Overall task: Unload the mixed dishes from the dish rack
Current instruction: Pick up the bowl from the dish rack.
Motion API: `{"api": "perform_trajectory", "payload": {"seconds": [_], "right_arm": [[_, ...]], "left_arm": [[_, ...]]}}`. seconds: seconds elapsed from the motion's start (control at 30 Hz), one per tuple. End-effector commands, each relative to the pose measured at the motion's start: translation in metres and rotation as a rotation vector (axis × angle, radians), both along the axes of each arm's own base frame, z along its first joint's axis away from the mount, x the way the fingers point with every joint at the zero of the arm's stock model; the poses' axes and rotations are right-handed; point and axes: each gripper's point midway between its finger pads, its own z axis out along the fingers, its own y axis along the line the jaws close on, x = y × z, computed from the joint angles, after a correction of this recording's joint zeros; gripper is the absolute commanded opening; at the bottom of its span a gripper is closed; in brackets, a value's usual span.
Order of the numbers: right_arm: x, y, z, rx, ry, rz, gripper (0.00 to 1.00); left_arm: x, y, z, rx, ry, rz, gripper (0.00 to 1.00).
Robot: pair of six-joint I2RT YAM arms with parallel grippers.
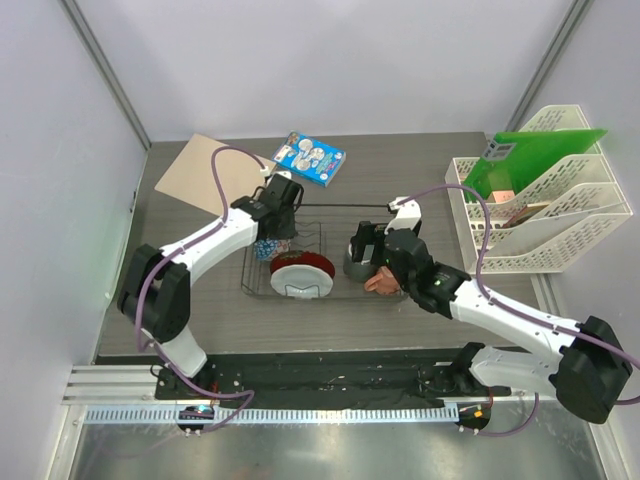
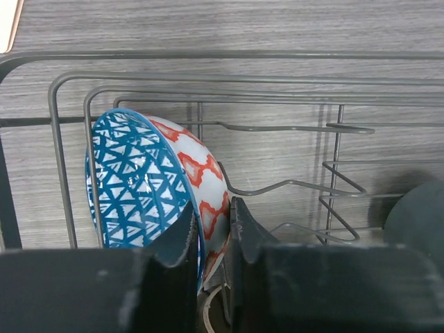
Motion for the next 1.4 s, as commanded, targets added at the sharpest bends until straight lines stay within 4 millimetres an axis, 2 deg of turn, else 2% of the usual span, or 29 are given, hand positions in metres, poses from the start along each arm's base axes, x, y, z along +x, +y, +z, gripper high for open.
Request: {"api": "perform_trajectory", "payload": {"seconds": [0.0, 0.23, 0.37, 0.53, 0.67, 0.83, 0.87, 0.97, 1.0, 1.07, 1.1, 1.17, 1.2, 1.37], "right_arm": [[0.005, 0.004, 0.006, 0.041, -0.018, -0.016, 1.00], [0.005, 0.004, 0.006, 0.039, -0.013, -0.018, 1.00], [0.005, 0.001, 0.010, 0.040, -0.021, -0.024, 0.99], [0.005, 0.001, 0.013, 0.041, -0.027, -0.025, 1.00], [0.004, 0.002, 0.014, 0.046, -0.026, -0.022, 1.00], [0.004, 0.002, 0.011, 0.044, -0.021, -0.023, 1.00], [0.004, 0.001, 0.011, 0.042, -0.021, -0.026, 1.00], [0.004, -0.002, 0.007, 0.036, -0.017, -0.039, 1.00], [0.004, -0.003, 0.006, 0.033, -0.015, -0.045, 1.00], [0.004, -0.005, 0.006, 0.033, -0.016, -0.050, 1.00], [0.003, -0.005, 0.005, 0.033, -0.015, -0.052, 1.00], [0.003, -0.005, 0.004, 0.033, -0.015, -0.050, 1.00], [0.003, -0.006, 0.004, 0.032, -0.016, -0.053, 1.00], [0.002, -0.008, 0.003, 0.031, -0.017, -0.061, 1.00]], "left_arm": [[0.008, 0.004, 0.025, 0.019, -0.091, -0.018, 0.00], [0.006, 0.002, 0.038, -0.009, -0.115, -0.030, 0.00], [0.009, -0.003, 0.065, -0.085, -0.159, -0.052, 0.00], [0.012, -0.005, 0.107, -0.229, -0.215, -0.083, 0.00], [0.014, -0.005, 0.125, -0.303, -0.242, -0.095, 0.00], [0.011, -0.008, 0.114, -0.341, -0.207, -0.097, 0.00], [0.008, -0.008, 0.105, -0.351, -0.184, -0.097, 0.00], [0.007, -0.010, 0.096, -0.392, -0.174, -0.077, 0.00], [0.002, -0.010, 0.085, -0.404, -0.147, -0.080, 0.00], [0.003, -0.013, 0.084, -0.457, -0.147, -0.071, 0.00], [0.000, -0.010, 0.073, -0.470, -0.123, -0.058, 0.00], [0.002, -0.012, 0.074, -0.532, -0.131, -0.041, 0.00], [0.000, -0.010, 0.066, -0.557, -0.107, -0.030, 0.00], [0.004, -0.005, 0.071, -0.723, -0.125, 0.003, 0.00]]}}
